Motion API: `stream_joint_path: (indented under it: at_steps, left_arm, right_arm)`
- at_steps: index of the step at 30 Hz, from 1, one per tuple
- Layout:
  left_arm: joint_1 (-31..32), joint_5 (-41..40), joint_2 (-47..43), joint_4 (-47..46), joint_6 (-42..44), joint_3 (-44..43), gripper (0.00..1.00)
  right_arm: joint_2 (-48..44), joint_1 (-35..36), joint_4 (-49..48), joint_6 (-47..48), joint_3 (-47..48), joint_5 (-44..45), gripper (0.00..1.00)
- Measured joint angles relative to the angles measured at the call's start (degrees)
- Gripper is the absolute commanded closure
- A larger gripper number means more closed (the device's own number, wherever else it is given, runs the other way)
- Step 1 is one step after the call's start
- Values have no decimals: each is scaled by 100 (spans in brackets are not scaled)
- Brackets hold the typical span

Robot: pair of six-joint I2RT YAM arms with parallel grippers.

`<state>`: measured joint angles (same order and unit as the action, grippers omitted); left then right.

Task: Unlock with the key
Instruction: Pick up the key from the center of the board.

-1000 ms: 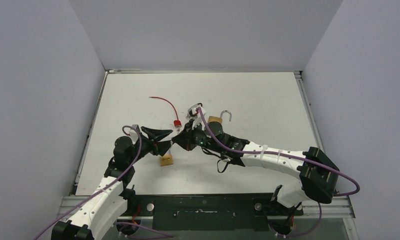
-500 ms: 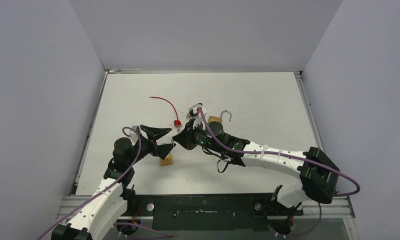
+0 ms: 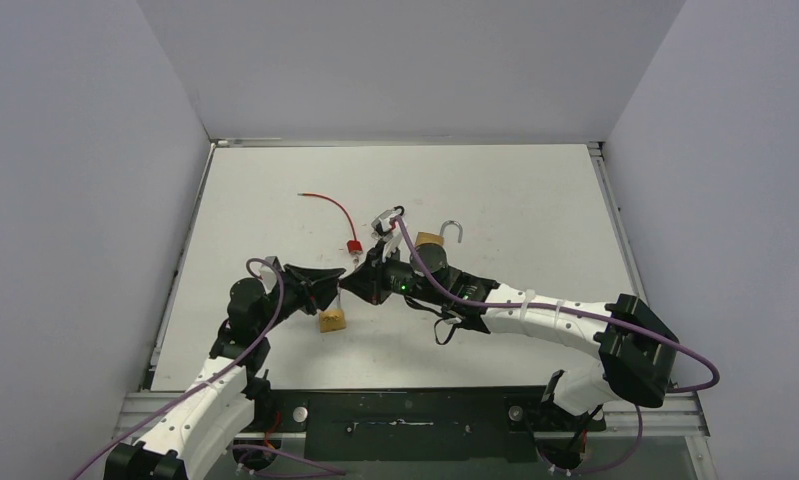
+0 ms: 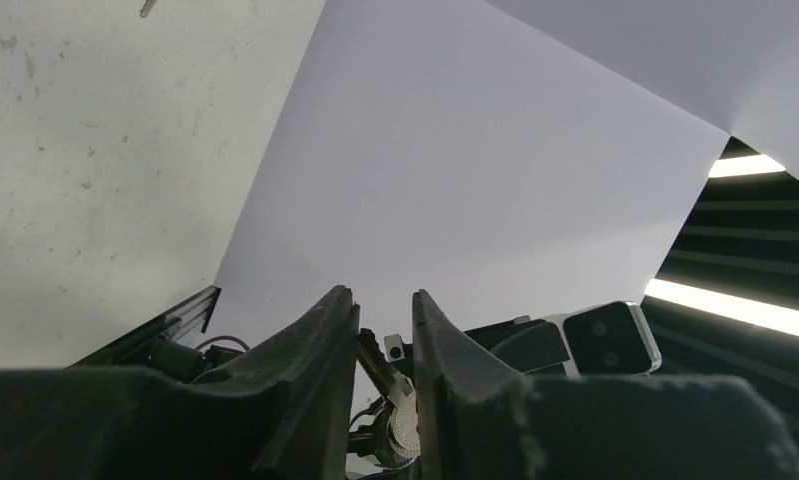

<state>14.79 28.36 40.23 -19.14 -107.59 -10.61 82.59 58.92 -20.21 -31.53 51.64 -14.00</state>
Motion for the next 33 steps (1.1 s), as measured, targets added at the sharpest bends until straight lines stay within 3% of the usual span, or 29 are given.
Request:
stream_joint_path:
  at_steps: [8,19,21,23,24,27,33]
  left_arm:
    - [0,-90,2,-87,-111,68,100]
    - [-15,-308,-9,-68,426,72,100]
    - [-15,-374,-17,-68,671,72,100]
    - [-15,-439,-42,-74,949,72,100]
    - [-15,-481,-57,-76,1128,63,100]
    - [-15,-643,-87,-55,1751,-9,100]
    - [-15,-796,-216,-181,3067,-435,100]
  right_arm:
    - [-79,-2,-37,-20,-90,-46,100]
    - [-203,-101,142,-50,-295,-63,98]
    - [-205,-131,195,-74,-295,-61,85]
    - [-205,-173,238,-125,-295,-59,54]
    - [-205,-195,251,-175,-295,-61,44]
    - [-208,-238,264,-291,-297,-52,35]
    - [-216,-382,179,-702,-323,-42,32]
